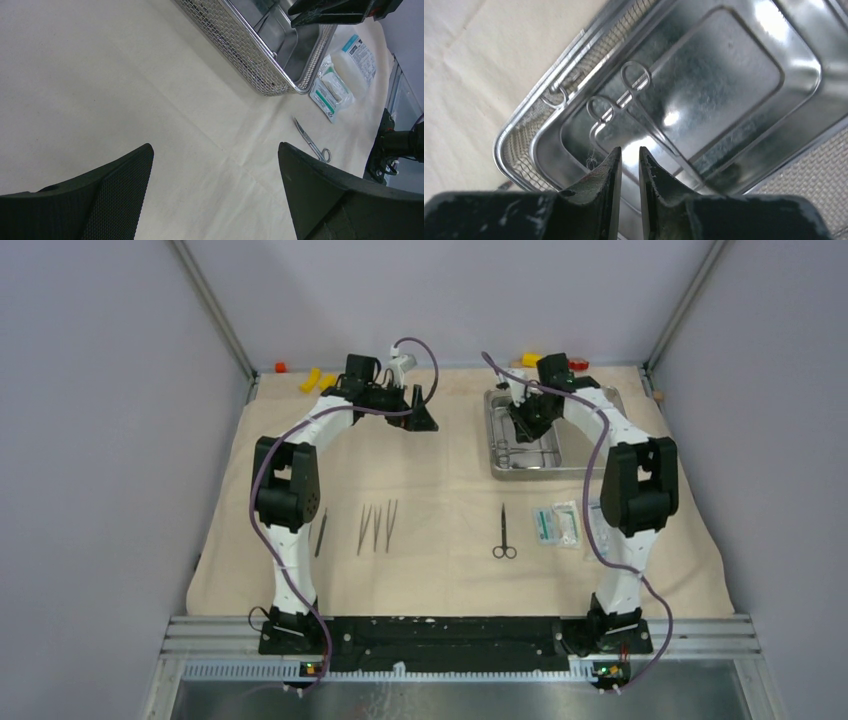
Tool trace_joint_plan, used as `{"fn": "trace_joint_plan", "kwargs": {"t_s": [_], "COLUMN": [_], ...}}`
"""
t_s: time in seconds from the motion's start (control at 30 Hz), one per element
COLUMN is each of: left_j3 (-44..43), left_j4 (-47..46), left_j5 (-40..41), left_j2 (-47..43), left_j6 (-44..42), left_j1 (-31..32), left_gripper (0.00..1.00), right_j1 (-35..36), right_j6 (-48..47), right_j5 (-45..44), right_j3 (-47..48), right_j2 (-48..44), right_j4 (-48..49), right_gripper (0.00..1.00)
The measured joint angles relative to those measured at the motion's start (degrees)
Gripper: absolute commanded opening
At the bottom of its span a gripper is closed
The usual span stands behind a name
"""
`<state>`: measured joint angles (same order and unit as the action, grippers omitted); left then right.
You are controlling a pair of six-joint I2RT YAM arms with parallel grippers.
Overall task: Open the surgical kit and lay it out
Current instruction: Adjust the medical item in the container.
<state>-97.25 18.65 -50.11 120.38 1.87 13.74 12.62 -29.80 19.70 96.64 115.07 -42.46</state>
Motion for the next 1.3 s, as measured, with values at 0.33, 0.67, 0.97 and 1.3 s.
{"fn": "trace_joint_plan", "kwargs": {"t_s": [0.33,0.67,0.97,1.3], "left_j3": [-0.02,-0.02,-0.02,-0.02], "left_j4": [-0.24,-0.52,-0.57,-0.57], "left_j5": [0.0,0.0,0.0,-0.02], "left_j2": [0.0,0.0,0.0,0.0], "left_j6": [0.04,0.2,0.17,0.17], "left_j1": [0.0,0.0,-0.15,-0.66], "left_gripper": [0.99,0.99,0.99,0.99], "right_j1": [-3.72,-4.28,-4.31,-4.46], "right_j6": [-1.55,-2.78,-2.6,-1.95], "right_j5": [-3.32,-8.09,-10.78,-13.2], "right_j3": [-11.21,-13.03,-10.16,-5.42], "right_j2": [-2.62,-2.62,0.26,4.2], "right_j4": [0.87,2.6,3.76,4.79], "right_gripper": [0.13,0.1,0.09,0.08]}}
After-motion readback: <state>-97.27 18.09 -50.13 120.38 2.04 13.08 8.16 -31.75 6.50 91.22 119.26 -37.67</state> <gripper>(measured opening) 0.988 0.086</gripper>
